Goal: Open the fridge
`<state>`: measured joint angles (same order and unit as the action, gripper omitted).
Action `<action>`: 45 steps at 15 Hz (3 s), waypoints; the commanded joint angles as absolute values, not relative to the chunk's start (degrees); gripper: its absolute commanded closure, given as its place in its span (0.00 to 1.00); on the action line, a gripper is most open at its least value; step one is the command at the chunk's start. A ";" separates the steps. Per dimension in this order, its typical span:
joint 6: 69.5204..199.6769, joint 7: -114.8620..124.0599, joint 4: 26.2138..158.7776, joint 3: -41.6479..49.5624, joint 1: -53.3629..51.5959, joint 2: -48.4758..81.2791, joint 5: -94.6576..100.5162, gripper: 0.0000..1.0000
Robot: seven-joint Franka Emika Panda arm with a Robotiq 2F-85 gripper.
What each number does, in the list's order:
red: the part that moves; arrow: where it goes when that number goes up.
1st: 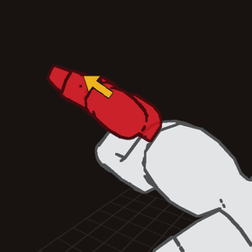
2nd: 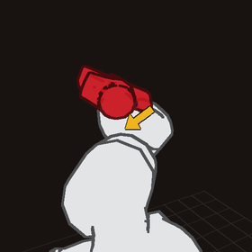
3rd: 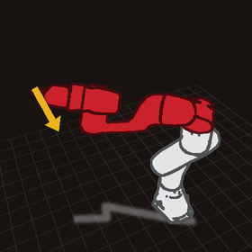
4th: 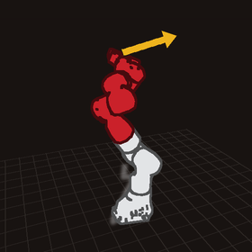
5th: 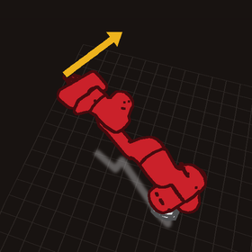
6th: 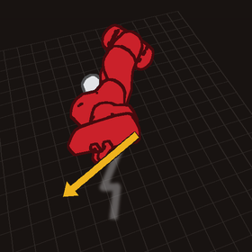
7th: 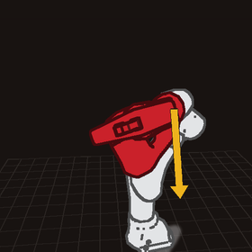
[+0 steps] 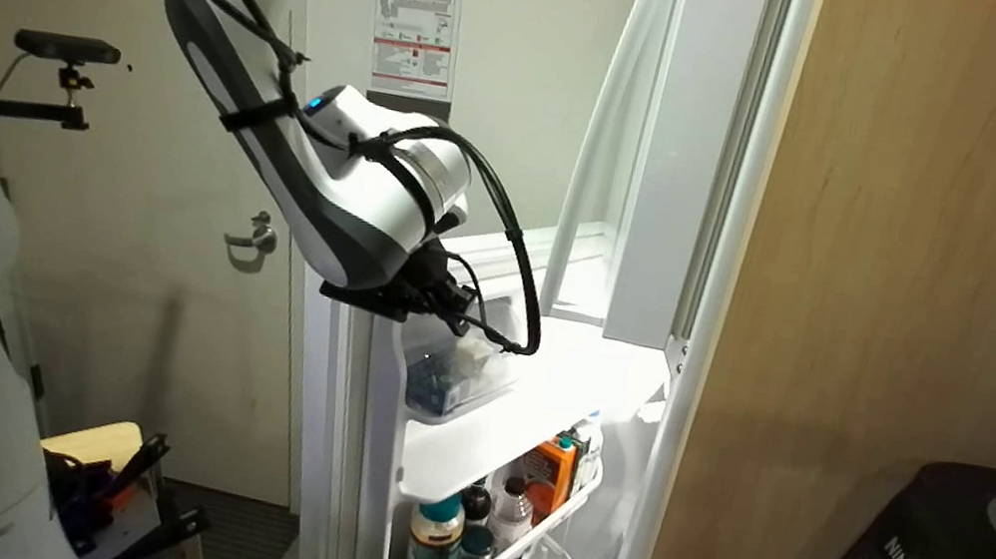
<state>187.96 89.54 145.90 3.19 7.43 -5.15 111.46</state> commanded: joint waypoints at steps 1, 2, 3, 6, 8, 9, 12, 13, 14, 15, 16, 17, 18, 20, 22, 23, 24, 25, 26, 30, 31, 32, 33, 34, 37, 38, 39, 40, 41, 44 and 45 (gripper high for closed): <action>190.23 90.89 146.43 3.33 6.67 -5.25 111.09 0.97; 190.77 90.81 146.58 3.32 6.66 -5.31 110.98 0.97; 191.30 90.76 146.73 3.31 6.61 -5.43 110.85 0.97; 192.12 75.94 150.79 4.57 5.90 -6.05 94.97 0.97; 192.73 69.68 153.12 4.67 5.44 -6.19 87.43 0.97; 193.14 76.15 151.83 3.78 5.89 -5.80 92.99 0.97; 193.42 75.19 152.78 3.19 5.41 -5.66 91.78 0.97; 193.30 75.30 152.93 3.00 5.16 -5.42 91.69 0.97; 193.21 75.53 153.12 2.87 4.80 -5.20 91.54 0.97; 193.14 75.70 153.29 2.69 4.55 -5.07 91.45 0.97; 192.95 75.86 153.52 2.43 4.17 -4.87 91.32 0.97; 192.81 76.00 153.71 2.21 3.79 -4.64 91.19 0.97; 192.54 76.16 153.94 1.80 3.44 -4.21 91.05 0.97; 191.95 76.53 154.13 0.98 2.60 -3.10 90.76 0.97; 191.70 77.19 154.11 -0.02 1.49 -2.35 90.25 0.97; 191.68 77.44 154.04 -0.47 0.93 -2.00 89.89 0.97; 191.76 77.78 153.90 -1.00 0.37 -1.71 89.53 0.97; 191.75 78.43 153.62 -1.56 -0.30 -1.47 89.15 0.97; 191.73 78.81 153.23 -2.09 -0.88 -1.20 88.54 0.97; 191.47 78.37 151.25 -3.71 -2.81 -0.70 85.58 0.97; 191.34 78.22 150.62 -4.02 -3.22 -0.53 84.98 0.97; 191.11 78.08 149.77 -4.42 -3.69 -0.37 84.46 0.97; 191.00 78.04 148.99 -4.84 -4.03 -0.23 83.84 0.97; 190.88 68.95 150.33 -5.01 -4.81 -0.30 74.26 0.97; 191.37 60.42 150.27 -6.02 -6.12 0.23 62.70 0.97; 191.63 56.82 150.60 -6.31 -6.49 0.57 58.88 0.97; 191.70 61.61 149.02 -6.06 -6.20 1.19 64.62 0.97; 191.76 59.87 149.58 -5.85 -6.28 1.56 64.17 0.97; 191.39 61.79 149.98 -5.96 -6.42 0.15 63.67 0.72; 191.39 61.79 149.95 -5.95 -6.43 0.35 63.67 0.84; 191.39 61.79 149.95 -5.93 -6.42 0.34 63.67 0.77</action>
<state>191.39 61.79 149.95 -5.92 -6.42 0.34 63.67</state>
